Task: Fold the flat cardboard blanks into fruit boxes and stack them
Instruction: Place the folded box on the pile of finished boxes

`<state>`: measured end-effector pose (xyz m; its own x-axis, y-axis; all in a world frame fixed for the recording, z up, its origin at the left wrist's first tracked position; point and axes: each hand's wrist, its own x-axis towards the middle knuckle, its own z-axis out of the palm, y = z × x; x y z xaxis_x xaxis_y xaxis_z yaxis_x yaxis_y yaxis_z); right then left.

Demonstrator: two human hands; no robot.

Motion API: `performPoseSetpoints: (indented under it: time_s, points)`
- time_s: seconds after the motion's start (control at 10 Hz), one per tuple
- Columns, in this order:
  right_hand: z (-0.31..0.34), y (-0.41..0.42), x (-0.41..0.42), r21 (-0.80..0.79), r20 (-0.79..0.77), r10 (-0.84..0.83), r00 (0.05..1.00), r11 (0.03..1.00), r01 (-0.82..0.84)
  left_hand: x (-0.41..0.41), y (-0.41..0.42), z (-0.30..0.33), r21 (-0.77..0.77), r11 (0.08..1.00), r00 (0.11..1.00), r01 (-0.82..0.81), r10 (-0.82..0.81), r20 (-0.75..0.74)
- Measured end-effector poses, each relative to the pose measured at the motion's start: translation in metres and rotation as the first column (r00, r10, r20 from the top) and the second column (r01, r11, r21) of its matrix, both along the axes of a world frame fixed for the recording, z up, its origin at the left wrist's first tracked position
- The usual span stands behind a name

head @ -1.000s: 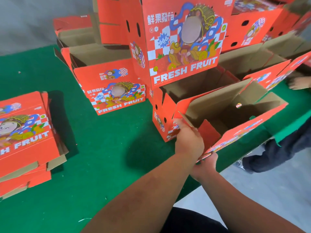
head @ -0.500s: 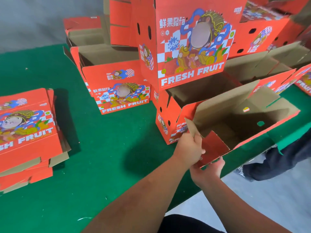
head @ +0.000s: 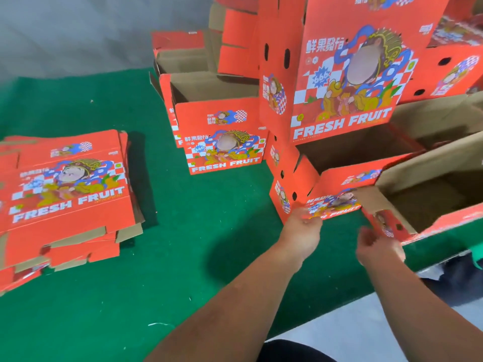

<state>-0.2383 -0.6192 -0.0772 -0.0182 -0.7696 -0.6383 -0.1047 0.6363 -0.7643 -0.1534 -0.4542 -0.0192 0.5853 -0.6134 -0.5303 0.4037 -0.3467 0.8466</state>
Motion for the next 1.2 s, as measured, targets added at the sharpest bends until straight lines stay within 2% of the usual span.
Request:
performPoseSetpoints:
  time_s: [0.1, 0.2, 0.3, 0.4, 0.5, 0.6, 0.7, 0.8, 0.9, 1.0, 1.1, 1.2]
  points:
    - [-0.012, 0.062, 0.032, 0.119, -0.037, 0.139, 0.99, 0.984, -0.134, 0.011, 0.013, -0.006, -0.013, 0.989, 0.989, -0.147, 0.147, 0.002]
    - [0.006, 0.139, 0.083, 0.002, 0.208, 0.435, 0.876, 0.895, -0.445, 0.028, 0.032, -0.017, 0.015, 0.965, 0.963, -0.26, 0.258, 0.075]
    - [0.012, 0.183, 0.116, -0.139, 0.274, 0.664, 0.696, 0.743, -0.655, 0.056, 0.067, -0.022, 0.05, 0.906, 0.899, -0.421, 0.409, 0.158]
    - [0.013, 0.208, 0.143, -0.274, 0.112, 0.741, 0.662, 0.663, -0.696, 0.082, 0.105, -0.025, 0.017, 0.85, 0.84, -0.527, 0.517, 0.163]
    - [0.015, 0.241, 0.165, -0.308, 0.022, 0.81, 0.586, 0.563, -0.767, 0.105, 0.145, -0.026, -0.01, 0.836, 0.825, -0.548, 0.543, 0.157]
    - [0.019, 0.277, 0.2, -0.3, -0.028, 0.88, 0.475, 0.446, -0.843, 0.13, 0.19, -0.029, -0.037, 0.801, 0.787, -0.597, 0.594, 0.169]
    - [0.02, 0.315, 0.238, -0.189, 0.04, 0.908, 0.416, 0.416, -0.889, 0.162, 0.242, -0.036, 0.016, 0.731, 0.708, -0.682, 0.655, 0.265]
    - [0.015, 0.349, 0.27, -0.048, 0.05, 0.95, 0.309, 0.311, -0.949, 0.199, 0.299, -0.048, 0.191, 0.688, 0.655, -0.7, 0.513, 0.554]
    - [0.007, 0.374, 0.293, 0.025, -0.019, 0.981, 0.193, 0.194, -0.981, 0.224, 0.344, -0.066, 0.681, 0.599, 0.817, -0.421, -0.076, 0.571]
    - [-0.006, 0.39, 0.306, 0.026, -0.103, 0.989, 0.109, 0.112, -0.993, 0.229, 0.365, -0.088, 0.824, 0.518, 0.822, -0.229, -0.35, 0.449]
    - [-0.017, 0.392, 0.313, 0.085, -0.079, 0.99, 0.121, 0.128, -0.988, 0.223, 0.369, -0.1, 0.779, 0.563, 0.79, -0.276, -0.329, 0.517]
    - [-0.023, 0.387, 0.317, 0.216, -0.146, 0.967, 0.209, 0.237, -0.947, 0.215, 0.369, -0.103, 0.734, 0.572, 0.753, -0.366, -0.281, 0.594]
